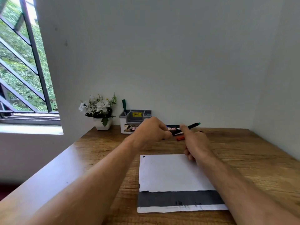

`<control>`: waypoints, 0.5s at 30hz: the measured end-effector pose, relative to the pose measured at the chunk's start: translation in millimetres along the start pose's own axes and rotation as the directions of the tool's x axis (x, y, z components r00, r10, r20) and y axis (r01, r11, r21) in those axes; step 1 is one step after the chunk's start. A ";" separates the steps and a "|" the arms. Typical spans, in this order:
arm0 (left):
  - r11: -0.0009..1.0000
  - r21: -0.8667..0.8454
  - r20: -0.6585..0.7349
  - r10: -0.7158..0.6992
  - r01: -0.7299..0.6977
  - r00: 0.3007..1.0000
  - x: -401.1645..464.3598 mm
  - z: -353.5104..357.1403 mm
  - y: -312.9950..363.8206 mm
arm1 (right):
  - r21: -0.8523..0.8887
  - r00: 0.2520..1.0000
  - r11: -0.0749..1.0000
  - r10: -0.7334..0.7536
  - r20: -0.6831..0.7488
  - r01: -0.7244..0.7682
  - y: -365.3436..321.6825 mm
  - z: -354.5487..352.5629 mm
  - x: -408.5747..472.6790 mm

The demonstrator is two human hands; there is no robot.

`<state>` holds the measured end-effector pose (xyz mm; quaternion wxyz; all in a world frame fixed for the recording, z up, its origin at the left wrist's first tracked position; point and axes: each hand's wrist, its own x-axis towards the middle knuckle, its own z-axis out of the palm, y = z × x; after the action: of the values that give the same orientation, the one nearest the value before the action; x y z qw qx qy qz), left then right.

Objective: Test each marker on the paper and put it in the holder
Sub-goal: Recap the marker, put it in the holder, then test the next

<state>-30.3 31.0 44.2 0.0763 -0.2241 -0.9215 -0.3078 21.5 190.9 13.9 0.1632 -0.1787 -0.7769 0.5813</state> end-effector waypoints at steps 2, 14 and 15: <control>0.997 -0.027 -0.016 0.067 -0.067 0.998 -12.4 -5.3 0.1 | 0.080 0.997 0.996 0.026 0.077 -0.032 -2.7 2.0 -4.7; 0.928 0.151 0.048 0.338 -0.341 0.940 -37.6 6.3 -23.5 | 0.479 0.944 0.877 -0.125 0.307 -0.039 -4.9 20.1 -21.4; 0.919 0.165 0.050 0.354 -0.357 0.934 -37.1 7.0 -23.8 | 0.480 0.945 0.877 -0.126 0.302 -0.036 -4.1 20.7 -20.4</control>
<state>-8.4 4.7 15.6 0.1410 -0.3830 -0.8894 -0.2061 29.6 162.8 11.3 0.0858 -0.0162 -0.6291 0.7724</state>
